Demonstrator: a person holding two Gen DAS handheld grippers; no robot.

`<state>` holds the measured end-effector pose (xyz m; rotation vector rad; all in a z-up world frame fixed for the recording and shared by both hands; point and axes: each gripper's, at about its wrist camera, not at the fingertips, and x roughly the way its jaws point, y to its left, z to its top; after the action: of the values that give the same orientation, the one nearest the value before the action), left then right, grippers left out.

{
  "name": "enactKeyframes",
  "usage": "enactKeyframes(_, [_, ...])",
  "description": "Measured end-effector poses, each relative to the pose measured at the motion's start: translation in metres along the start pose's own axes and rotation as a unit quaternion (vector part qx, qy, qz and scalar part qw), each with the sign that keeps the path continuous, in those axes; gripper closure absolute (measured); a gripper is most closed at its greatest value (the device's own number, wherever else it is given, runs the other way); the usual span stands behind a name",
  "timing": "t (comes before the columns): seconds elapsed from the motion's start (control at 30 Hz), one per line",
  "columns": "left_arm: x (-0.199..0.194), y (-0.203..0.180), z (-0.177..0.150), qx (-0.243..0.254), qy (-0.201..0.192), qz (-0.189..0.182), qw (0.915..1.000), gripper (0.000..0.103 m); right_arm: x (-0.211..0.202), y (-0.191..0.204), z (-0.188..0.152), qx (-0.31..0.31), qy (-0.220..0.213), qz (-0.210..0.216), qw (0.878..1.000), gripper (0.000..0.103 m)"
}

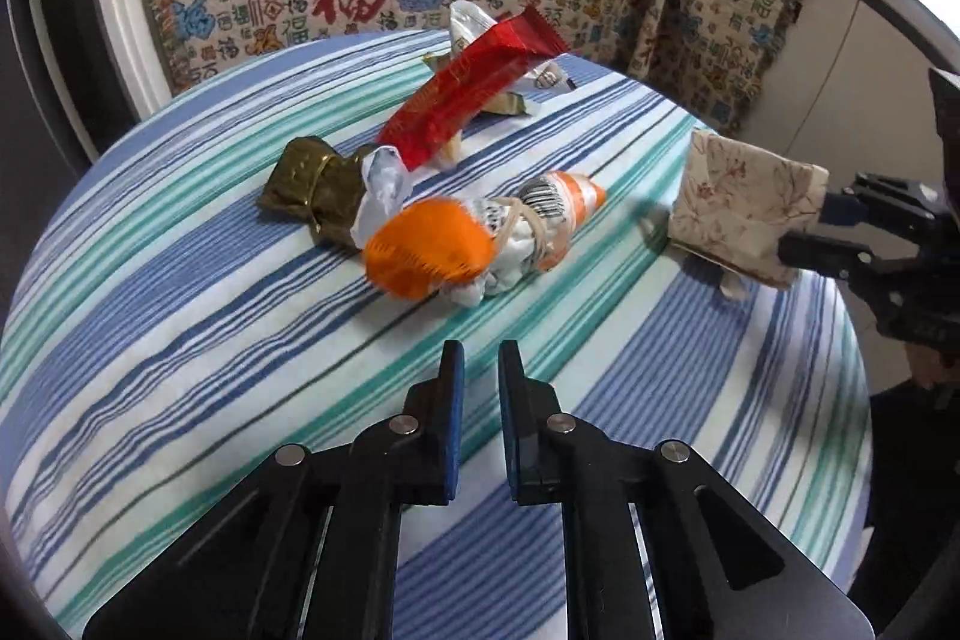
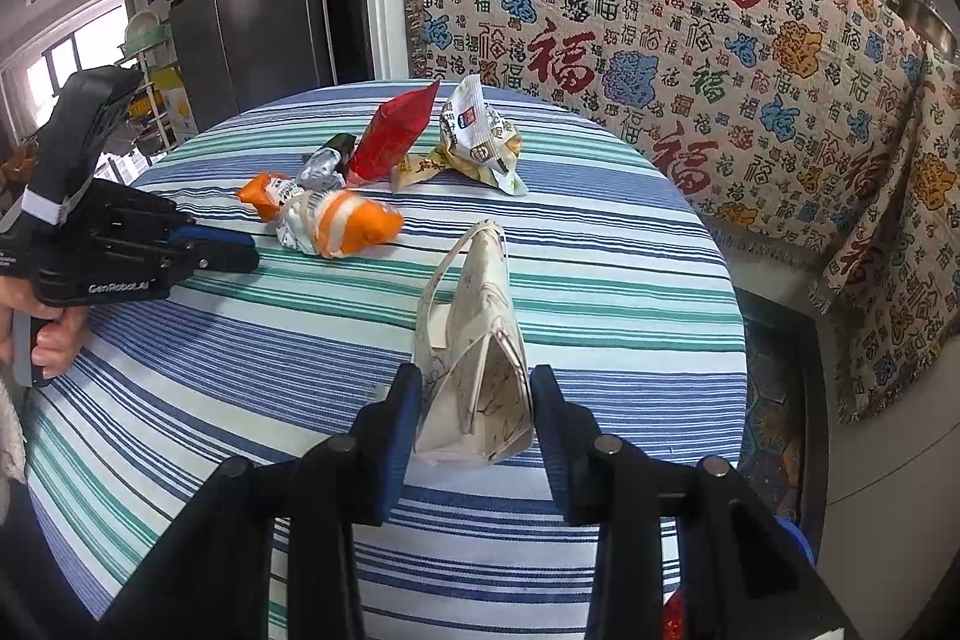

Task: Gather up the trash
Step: 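Grasp the white tissue pack with the right tool while the left tool reaches the orange snack bag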

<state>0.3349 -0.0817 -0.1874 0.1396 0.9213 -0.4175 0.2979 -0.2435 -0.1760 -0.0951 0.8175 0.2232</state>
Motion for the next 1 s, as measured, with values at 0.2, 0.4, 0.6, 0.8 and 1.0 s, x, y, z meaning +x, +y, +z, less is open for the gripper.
enactKeyframes(0.2, [-0.026, 0.007, 0.007, -0.01, -0.073, 0.015, 0.9972, 0.007, 0.001, 0.0, -0.002, 0.004, 0.002, 0.002, 1.0, 0.062])
enactKeyframes(0.4, [-0.005, -0.007, 0.019, 0.05, -0.064, -0.055, 0.9951, 0.005, 0.005, -0.001, -0.003, -0.002, 0.011, 0.01, 1.0, 0.05])
enactKeyframes(0.6, [0.024, -0.029, 0.013, 0.104, -0.021, -0.042, 0.9935, 0.008, -0.002, -0.011, -0.003, -0.001, -0.005, 0.009, 1.0, 0.041])
enactKeyframes(0.8, [0.027, -0.018, 0.012, 0.058, -0.014, -0.032, 0.9977, 0.049, 0.016, -0.028, 0.0, 0.037, 0.023, 0.019, 0.999, 0.041])
enactKeyframes(1.0, [0.006, -0.007, -0.013, -0.037, -0.009, 0.062, 0.9974, 0.05, 0.01, -0.016, 0.008, 0.029, 0.011, 0.028, 0.999, 0.058])
